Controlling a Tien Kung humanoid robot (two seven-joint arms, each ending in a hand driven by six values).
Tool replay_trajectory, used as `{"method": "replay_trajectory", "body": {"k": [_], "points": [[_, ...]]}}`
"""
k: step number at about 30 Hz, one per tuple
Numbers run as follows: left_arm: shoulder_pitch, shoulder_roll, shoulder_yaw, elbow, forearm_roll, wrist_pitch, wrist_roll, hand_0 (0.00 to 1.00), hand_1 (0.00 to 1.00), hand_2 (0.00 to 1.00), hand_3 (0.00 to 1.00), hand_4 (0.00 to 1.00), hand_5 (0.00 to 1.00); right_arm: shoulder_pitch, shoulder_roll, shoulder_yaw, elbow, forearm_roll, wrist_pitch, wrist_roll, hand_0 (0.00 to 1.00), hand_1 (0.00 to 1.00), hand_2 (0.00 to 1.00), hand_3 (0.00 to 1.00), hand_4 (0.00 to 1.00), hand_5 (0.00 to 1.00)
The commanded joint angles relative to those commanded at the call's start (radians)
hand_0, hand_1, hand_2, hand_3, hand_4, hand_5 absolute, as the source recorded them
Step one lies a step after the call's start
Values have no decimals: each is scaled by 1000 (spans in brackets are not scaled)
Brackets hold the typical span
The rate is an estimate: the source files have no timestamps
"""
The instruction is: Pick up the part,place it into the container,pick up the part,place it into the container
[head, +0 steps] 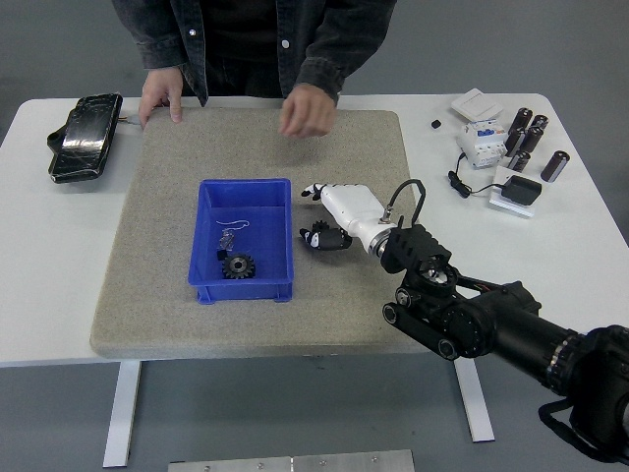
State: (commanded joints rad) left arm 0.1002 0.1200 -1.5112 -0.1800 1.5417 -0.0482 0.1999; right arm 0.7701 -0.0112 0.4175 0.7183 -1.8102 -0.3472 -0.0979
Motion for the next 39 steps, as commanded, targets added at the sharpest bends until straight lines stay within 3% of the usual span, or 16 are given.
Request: {"method": "replay_trajectory", "body": {"k": [21,22,27,28,39], "points": [[-5,-1,2,0,-1,0,-7,664,620,584,587,684,540,-13,-10,-52,-5,23,-13,10,662,653,709,785,718,398],[-5,-1,2,0,-1,0,-7,664,619,584,587,684,541,-13,-11,-52,-5,23,-13,10,644,622,533,743,704,390],[-5,-3,9,0,-7,-1,-10,664,619,584,587,684,541,-17,-16,-54,-3,21,-11,10,644,622,533,743,704,390],[-5,-4,10,0,-8,-1,-10,664,619,584,588,682,539,-18,-18,-54,-1,21,-9,10,635,580,437,648,464,181],[-3,-6,11,0,-11,0,-11,664,620,584,588,682,542,-23,-39,-24,62,19,-10,10,636,584,452,650,456,143]]}}
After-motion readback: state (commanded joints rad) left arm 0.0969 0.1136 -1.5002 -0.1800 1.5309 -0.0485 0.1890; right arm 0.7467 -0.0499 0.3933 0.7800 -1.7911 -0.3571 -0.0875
